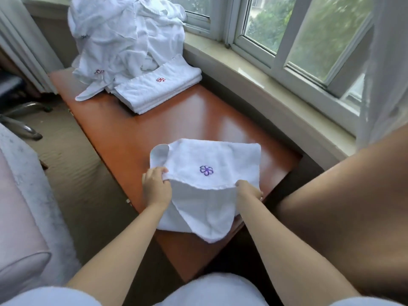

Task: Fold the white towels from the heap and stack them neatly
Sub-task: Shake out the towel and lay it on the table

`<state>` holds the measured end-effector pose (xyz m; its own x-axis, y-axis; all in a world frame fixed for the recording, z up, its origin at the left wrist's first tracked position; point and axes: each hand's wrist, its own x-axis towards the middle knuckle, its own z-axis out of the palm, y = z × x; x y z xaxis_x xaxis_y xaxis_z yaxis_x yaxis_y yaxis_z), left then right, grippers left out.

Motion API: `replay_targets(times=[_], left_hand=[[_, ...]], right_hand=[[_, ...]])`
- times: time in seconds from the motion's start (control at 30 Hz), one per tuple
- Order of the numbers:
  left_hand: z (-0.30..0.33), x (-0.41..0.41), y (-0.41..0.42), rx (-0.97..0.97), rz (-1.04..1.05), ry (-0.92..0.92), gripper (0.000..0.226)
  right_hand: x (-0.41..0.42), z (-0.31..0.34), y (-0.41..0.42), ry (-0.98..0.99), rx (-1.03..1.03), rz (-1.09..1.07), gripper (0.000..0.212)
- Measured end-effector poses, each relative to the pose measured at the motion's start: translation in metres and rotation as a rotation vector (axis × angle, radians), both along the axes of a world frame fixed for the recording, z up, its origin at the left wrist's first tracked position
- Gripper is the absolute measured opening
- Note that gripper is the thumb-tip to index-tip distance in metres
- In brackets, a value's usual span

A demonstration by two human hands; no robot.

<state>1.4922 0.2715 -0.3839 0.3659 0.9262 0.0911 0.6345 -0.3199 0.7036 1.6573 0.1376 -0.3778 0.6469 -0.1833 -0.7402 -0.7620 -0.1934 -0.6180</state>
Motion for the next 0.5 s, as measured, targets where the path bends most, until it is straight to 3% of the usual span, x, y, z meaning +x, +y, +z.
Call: replay_targets(times=[0.1,0.2,0.37,0.5], left_hand=[[-0.022,-0.022,-0.017,-0.16,-0.009,0.172,0.036],[-0.021,-0.025,-0.021,-0.228,-0.009,0.274,0.035],[-0.02,-0.017,-0.025,-0.401,0.046,0.381,0.045],[-0.031,-0.022,-0.017,-0.45,0.06,0.433,0.054]], right_hand=[[-0.015,-0.017,-0.021,0.034,0.026,0.157,0.042],[-0.02,-0.019,-0.027,-0.064,0.03,0.204,0.03],[-0.019,-0.024,-0.027,-0.108,0.141,0.112,0.061],[-0.013,-0.021,-0.017,-0.125,0.187,0.125,0.074]])
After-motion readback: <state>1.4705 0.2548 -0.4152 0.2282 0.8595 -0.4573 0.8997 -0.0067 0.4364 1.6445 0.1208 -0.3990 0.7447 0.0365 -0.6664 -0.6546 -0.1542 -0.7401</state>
